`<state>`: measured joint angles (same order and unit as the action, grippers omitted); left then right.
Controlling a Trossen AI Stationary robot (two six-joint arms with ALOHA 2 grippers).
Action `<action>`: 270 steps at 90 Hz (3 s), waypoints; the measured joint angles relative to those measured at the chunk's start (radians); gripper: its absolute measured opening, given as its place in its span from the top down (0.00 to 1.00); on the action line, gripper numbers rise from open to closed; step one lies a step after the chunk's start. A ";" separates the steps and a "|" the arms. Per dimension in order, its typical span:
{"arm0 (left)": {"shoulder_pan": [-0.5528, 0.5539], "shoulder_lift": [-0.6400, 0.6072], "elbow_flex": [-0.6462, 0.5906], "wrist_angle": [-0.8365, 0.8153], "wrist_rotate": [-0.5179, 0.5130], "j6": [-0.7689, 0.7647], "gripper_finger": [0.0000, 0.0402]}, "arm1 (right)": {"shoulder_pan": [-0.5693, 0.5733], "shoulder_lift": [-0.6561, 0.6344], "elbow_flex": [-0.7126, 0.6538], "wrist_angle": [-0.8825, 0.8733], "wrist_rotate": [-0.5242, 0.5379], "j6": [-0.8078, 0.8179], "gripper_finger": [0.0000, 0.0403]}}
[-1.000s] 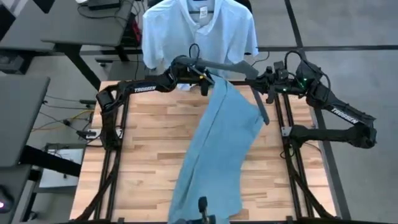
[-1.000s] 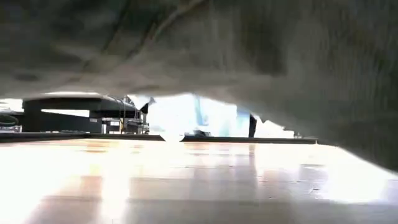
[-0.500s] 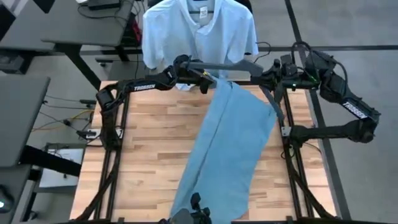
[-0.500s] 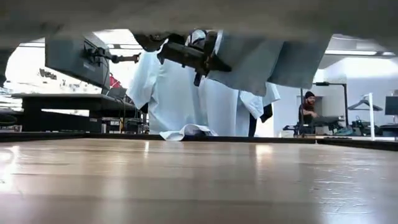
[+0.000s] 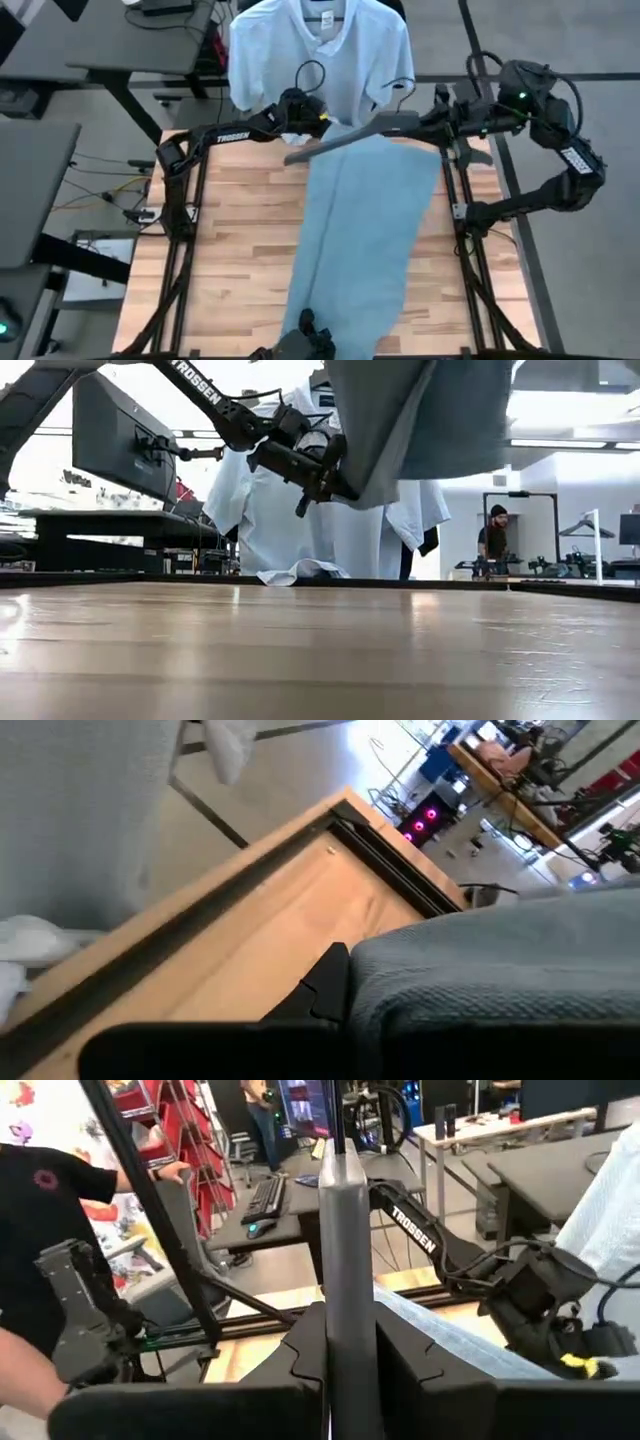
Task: Hang clothes
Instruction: Insert the blue jeans on the grey hanger, then hang the blue jeans on the rack
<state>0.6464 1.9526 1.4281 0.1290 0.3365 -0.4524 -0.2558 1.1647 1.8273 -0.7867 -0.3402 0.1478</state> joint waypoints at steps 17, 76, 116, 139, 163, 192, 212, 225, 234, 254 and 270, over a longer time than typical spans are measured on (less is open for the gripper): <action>0.003 -0.001 0.000 -0.091 -0.048 0.003 1.00 | 0.107 0.038 0.000 0.051 0.039 0.104 0.93; 0.146 0.000 -0.001 0.076 -0.079 -0.286 1.00 | 0.461 0.155 -0.015 0.108 0.398 0.119 0.93; 0.154 -0.068 -0.001 0.269 0.131 -0.263 0.99 | 0.420 0.100 -0.015 0.158 0.347 0.083 0.93; 0.110 -0.150 0.000 0.263 0.293 -0.068 0.76 | 0.383 0.012 -0.013 0.090 0.366 0.065 0.93; 0.103 -0.297 0.000 0.266 0.357 -0.074 0.66 | 0.320 -0.101 -0.013 0.034 0.367 0.064 0.93; -0.023 -0.493 0.003 0.056 0.290 0.172 0.65 | 0.300 -0.153 0.017 0.000 0.151 0.065 0.93; -0.095 -0.567 0.003 -0.513 -0.024 0.597 0.65 | 0.321 -0.179 0.049 -0.052 0.135 0.098 0.93; -0.066 -0.564 0.002 -0.820 -0.136 0.567 0.65 | 0.315 -0.190 0.049 -0.056 0.129 0.143 0.93; -0.066 -0.560 -0.004 -0.956 -0.142 0.561 0.64 | 0.303 -0.191 0.049 -0.055 0.133 0.156 0.93; -0.087 -0.558 -0.020 -0.969 -0.129 0.588 0.64 | 0.261 -0.178 0.049 -0.068 0.134 0.170 0.93; -0.121 -0.551 -0.020 -0.804 0.160 0.503 0.64 | 0.240 -0.170 0.049 -0.081 0.135 0.169 0.93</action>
<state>0.5250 1.4017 1.4082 -0.6754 0.4967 0.0503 -0.0154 0.9943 1.8767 -0.8673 -0.2050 0.3168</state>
